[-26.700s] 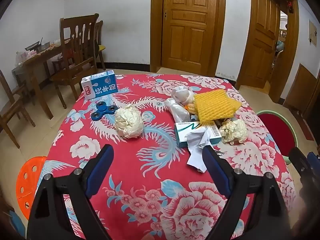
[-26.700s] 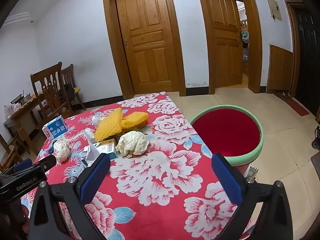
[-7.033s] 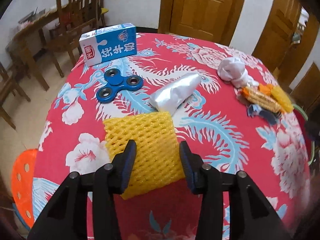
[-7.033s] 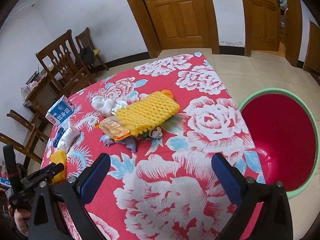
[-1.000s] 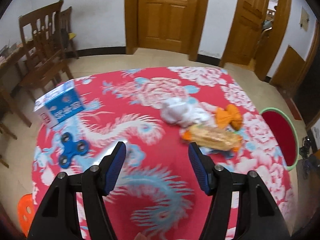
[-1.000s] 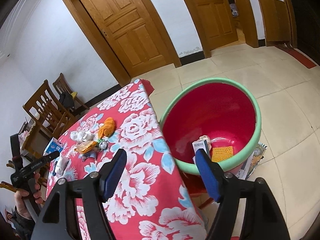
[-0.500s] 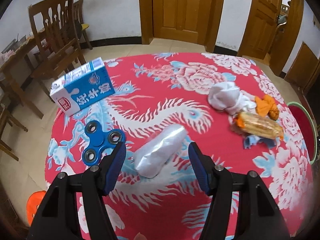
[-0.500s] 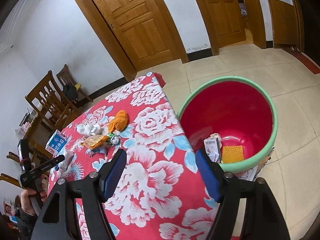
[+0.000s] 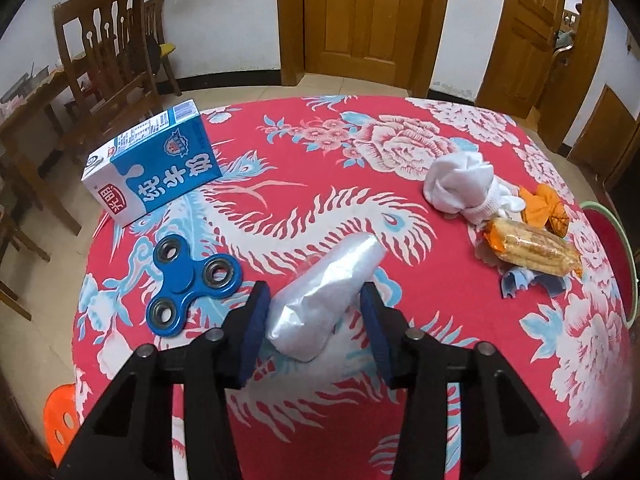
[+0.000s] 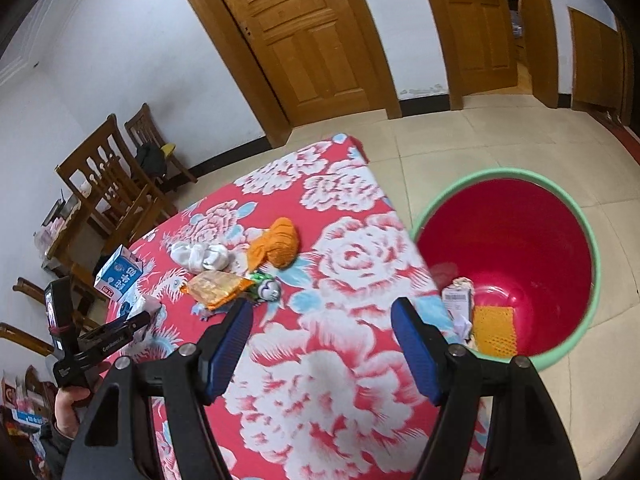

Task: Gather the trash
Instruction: 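Grasp the silver foil wrapper with the left tool while the right tool grasps the orange cloth bundle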

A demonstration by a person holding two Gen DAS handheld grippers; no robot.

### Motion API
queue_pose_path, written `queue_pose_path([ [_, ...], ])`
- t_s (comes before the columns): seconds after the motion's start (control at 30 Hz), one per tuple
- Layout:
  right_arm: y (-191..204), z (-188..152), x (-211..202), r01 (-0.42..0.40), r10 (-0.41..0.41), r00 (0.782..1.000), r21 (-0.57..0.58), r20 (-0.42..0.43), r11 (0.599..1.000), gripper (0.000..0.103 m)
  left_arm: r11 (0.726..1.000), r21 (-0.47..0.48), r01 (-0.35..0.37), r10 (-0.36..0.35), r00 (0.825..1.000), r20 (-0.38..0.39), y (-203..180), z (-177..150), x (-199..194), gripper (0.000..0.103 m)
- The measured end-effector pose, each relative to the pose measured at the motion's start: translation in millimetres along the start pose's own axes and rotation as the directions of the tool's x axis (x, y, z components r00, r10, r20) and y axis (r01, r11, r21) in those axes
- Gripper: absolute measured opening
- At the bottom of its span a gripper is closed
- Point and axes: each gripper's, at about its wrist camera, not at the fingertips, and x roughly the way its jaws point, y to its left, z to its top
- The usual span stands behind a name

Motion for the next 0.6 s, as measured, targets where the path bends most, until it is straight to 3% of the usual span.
queue_pose_path([
  [0.27, 25.9, 14.5, 41.7, 0.029, -0.03, 0.999, -0.034, -0.032, 0.999, 0.074, 0.985, -0.125, 0.122, -0.118, 0.992, 0.038, 10.3, 0.3, -4.7, 0.043],
  [0.43, 39.1, 17.0, 74.3, 0.057, -0.06, 0.997, -0.055, -0.056, 0.997, 0.073, 0.977, -0.155, 0.144, -0.133, 0.988, 0.082, 13.5, -4.7, -7.5, 0.043],
  [0.6, 49.7, 20.1, 103.7, 0.094, -0.098, 0.993, -0.065, -0.07, 0.994, 0.065, 0.971, -0.167, 0.169, -0.152, 0.983, 0.106, 17.0, -8.1, -7.5, 0.043],
])
